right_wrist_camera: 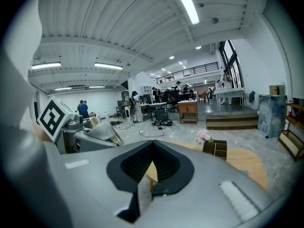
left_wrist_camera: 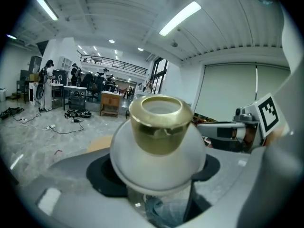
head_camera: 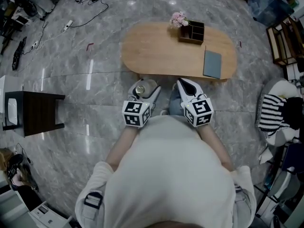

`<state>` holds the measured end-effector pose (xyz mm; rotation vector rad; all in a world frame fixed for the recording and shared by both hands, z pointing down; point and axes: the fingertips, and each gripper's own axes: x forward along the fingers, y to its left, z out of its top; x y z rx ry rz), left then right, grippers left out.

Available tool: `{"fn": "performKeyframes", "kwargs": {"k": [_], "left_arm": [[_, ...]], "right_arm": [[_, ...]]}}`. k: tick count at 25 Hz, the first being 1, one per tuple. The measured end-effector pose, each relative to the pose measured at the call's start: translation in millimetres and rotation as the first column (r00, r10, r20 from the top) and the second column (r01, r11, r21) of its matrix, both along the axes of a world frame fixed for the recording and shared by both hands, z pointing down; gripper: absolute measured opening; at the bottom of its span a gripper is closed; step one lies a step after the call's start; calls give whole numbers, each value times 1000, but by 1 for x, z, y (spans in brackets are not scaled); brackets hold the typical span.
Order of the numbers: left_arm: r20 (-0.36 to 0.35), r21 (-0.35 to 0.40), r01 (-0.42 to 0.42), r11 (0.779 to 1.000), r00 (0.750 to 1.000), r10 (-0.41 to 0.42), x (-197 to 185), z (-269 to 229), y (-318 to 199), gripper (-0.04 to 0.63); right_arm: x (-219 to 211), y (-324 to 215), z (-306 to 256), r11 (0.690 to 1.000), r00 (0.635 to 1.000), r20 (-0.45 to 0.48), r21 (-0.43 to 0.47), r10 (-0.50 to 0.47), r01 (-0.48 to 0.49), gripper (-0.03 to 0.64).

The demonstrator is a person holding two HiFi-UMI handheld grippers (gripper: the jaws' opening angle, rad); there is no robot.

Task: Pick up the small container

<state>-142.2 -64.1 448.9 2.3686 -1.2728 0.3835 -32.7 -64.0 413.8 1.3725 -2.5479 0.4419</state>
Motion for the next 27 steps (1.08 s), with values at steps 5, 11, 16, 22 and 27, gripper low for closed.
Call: {"fn": "performKeyframes", "kwargs": {"k": [5, 11, 16, 22, 27], "left_arm": [[-2, -5, 6, 1000, 1000, -6, -2, 1, 0, 345], [-6, -9, 8, 1000, 1000, -8, 1, 1, -2, 345], [-8, -9, 2, 1000, 1000, -2, 3, 2, -3, 345], [-8, -14, 4, 1000, 1000, -4, 7, 1, -9, 345], [-11, -11, 5, 1000, 1000, -6, 8, 1, -13, 345]], "right_arm": [[3, 1, -1, 1000, 999, -38, 21, 17, -16, -3], [6, 0, -1, 1000, 999, -36, 18, 16, -15, -3], [5, 0, 2, 1000, 999, -38, 16, 10, -10, -3], [10, -5, 1, 1000, 999, -39, 12, 13, -13, -3], [10, -9, 3, 1000, 999, -38, 14, 13, -13, -3]]}}
